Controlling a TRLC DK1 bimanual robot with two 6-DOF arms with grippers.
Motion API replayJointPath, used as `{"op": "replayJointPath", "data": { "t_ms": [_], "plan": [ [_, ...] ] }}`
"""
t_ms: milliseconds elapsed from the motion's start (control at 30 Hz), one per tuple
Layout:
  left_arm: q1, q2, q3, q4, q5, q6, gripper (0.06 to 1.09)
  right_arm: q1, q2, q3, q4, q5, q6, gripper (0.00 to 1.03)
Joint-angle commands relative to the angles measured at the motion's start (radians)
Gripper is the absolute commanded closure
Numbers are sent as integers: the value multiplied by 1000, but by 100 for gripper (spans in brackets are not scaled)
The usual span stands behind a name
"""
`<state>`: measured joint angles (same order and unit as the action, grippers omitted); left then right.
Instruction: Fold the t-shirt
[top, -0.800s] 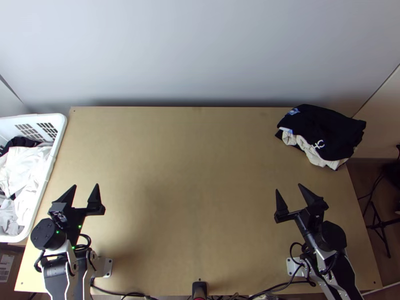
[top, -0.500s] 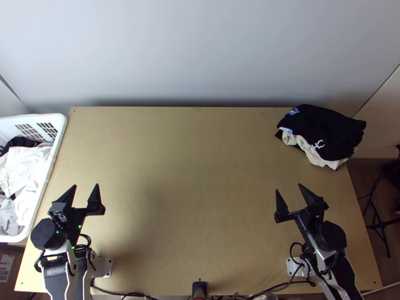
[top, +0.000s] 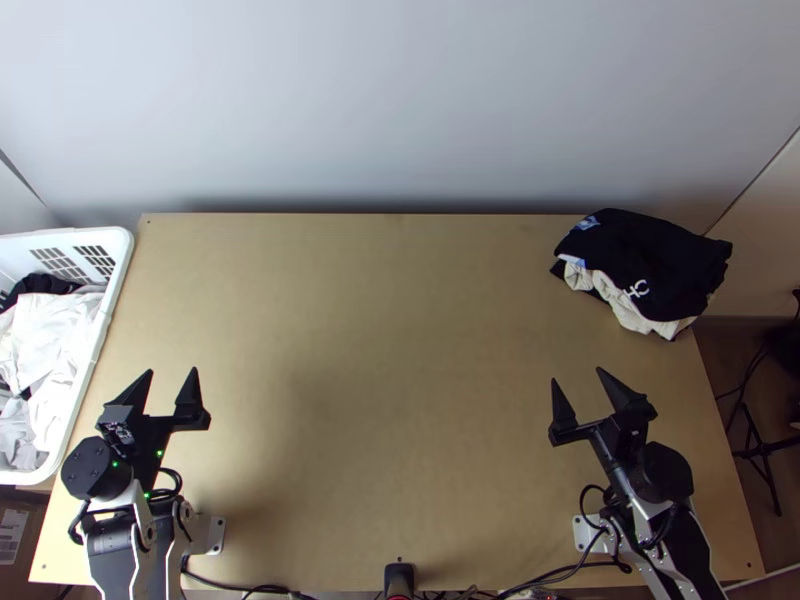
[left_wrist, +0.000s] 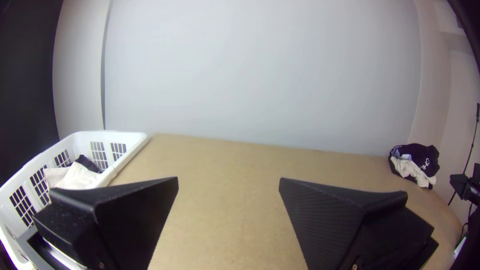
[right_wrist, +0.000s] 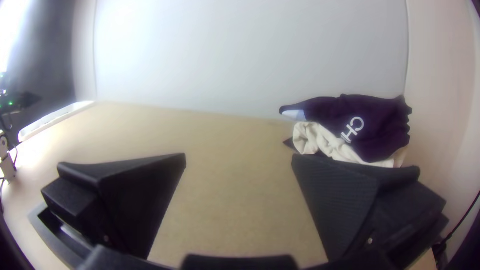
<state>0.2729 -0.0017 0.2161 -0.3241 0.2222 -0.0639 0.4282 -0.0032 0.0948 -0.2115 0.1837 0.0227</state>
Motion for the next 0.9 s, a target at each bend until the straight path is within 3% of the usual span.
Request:
{"op": "replayJointPath", "data": {
  "t_ms": [0,133,200,333,433,567,700,800,867],
  "plan": [
    [2,-1,16,-78,0,7,10,7,0,2,3,-1,45,4],
    [0,-1,31,-165,-1,10,10,35,-1,0,-49,2,384,4],
    [28,-3,54,-230,-76,19,10,53,-1,2,-62,3,459,4],
    [38,-1,62,-132,-254,9,10,57,-1,0,-31,5,407,4],
    [51,6,57,-81,-333,10,10,47,0,-1,-6,17,373,4],
    [78,95,97,-32,-363,12,10,14,-1,5,170,17,355,4],
    [140,309,218,11,-368,41,10,23,48,26,394,37,204,4],
    [203,502,347,11,-369,55,10,4,160,106,337,128,186,4],
    [273,618,450,11,-366,55,10,-17,227,157,299,135,160,4]
  ]
}}
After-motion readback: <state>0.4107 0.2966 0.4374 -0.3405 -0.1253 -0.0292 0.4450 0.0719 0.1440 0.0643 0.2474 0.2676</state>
